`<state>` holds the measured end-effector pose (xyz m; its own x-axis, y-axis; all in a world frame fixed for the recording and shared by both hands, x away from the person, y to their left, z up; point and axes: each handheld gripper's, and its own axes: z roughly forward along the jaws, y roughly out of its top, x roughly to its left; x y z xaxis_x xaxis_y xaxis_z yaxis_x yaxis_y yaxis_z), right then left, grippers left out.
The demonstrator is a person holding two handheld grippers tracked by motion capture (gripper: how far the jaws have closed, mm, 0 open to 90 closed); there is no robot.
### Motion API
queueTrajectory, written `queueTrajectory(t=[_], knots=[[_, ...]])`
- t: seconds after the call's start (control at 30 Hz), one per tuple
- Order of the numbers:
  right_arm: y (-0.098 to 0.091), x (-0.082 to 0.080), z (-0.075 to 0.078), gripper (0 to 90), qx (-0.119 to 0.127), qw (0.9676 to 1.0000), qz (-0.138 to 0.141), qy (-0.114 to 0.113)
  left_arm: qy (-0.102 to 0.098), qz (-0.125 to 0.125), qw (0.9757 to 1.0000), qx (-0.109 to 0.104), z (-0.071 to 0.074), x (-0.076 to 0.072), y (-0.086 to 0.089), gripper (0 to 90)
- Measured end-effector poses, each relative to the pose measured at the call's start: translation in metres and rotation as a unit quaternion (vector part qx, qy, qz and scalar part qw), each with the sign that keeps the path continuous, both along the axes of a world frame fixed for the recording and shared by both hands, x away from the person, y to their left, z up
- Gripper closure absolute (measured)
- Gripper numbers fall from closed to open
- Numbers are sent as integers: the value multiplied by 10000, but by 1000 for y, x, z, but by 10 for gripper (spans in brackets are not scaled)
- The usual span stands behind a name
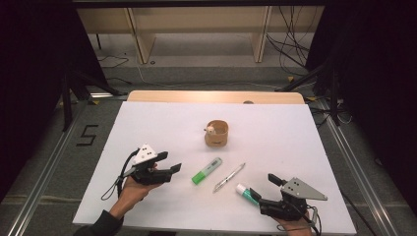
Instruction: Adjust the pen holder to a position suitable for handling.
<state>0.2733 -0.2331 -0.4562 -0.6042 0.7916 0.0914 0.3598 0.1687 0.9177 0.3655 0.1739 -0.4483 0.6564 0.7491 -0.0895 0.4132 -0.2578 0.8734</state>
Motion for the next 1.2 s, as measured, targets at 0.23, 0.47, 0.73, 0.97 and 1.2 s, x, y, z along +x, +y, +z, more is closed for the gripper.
queueTrajectory(t=[0.23, 0.47, 0.73, 0.97, 1.2], knots=[[1, 0, 0, 206, -3, 10000, 5, -1, 139, 256, 9996, -10, 1, 30, -16, 629], [0, 0, 0, 209, 17, 10000, 29, 20, 226, 173, 9995, 129, -4, 56, -40, 857], [-1, 0, 0, 207, 33, 10000, 53, 14, 364, 353, 9985, 202, -14, 81, -64, 893], [0, -1, 0, 205, 25, 10000, 70, 3, 483, 573, 9970, 185, -26, 103, -82, 894], [0, -1, 0, 206, 23, 10000, 75, 18, 550, 618, 9964, 206, -29, 113, -96, 893]])
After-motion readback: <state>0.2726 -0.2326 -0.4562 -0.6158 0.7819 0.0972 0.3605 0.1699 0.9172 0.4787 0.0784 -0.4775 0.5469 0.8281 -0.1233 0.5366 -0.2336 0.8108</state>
